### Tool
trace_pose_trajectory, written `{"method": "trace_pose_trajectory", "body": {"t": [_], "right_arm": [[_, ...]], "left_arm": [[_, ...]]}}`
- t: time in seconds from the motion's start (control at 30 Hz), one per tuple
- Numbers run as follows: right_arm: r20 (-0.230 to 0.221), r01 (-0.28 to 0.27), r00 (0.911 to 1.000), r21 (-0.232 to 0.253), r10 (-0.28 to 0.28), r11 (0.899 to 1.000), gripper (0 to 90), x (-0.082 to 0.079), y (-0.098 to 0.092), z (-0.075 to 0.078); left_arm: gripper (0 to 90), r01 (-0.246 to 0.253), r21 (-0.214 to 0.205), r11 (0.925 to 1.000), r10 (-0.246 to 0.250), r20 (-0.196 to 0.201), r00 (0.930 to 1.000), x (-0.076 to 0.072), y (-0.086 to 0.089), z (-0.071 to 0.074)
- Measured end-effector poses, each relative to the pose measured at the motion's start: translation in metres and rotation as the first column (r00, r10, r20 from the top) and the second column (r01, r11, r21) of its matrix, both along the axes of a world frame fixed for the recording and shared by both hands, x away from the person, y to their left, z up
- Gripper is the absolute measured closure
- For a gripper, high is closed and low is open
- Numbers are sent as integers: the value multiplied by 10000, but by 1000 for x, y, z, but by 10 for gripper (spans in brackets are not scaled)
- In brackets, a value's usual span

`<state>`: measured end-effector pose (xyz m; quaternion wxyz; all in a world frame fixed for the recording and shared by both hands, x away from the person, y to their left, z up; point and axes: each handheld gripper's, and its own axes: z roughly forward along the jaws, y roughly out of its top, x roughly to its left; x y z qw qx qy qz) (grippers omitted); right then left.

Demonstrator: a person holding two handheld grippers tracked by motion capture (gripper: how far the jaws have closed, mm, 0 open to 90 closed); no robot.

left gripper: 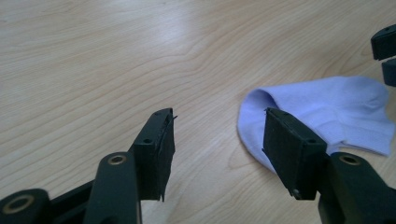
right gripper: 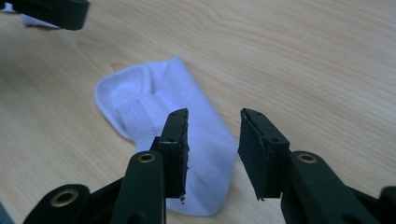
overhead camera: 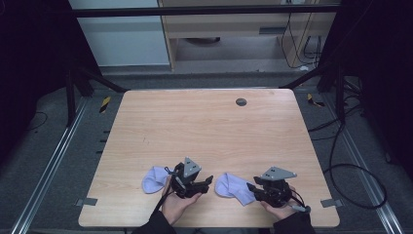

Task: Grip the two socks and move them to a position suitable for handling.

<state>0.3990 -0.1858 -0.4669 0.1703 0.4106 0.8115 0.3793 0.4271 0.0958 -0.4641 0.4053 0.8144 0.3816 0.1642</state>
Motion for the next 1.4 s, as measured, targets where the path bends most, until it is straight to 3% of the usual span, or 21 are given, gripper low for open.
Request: {"method": "trace_pose_trajectory", "body": {"t": [0.5, 0.87, 1.1, 1.4], "right_arm": [[-618, -752, 9954, -200, 738, 9970, 672, -10, 11, -11], [-1135, -1278, 9860, -468, 1218, 9907, 689, -11, 19, -21], [-1410, -1461, 9805, -577, 1369, 9876, 724, -11, 23, -24], [-1844, -1561, 9715, -236, 1492, 9875, 848, -8, 23, -24]], "left_arm": [[512, 528, 647, 9965, -495, -527, 9974, -3, -25, -16], [579, 787, 1065, 9912, -704, -793, 9944, -2, -35, -27], [655, 840, 1064, 9908, -739, -957, 9927, -3, -39, -30], [764, 937, 992, 9906, -838, -994, 9915, -3, -40, -32]]}}
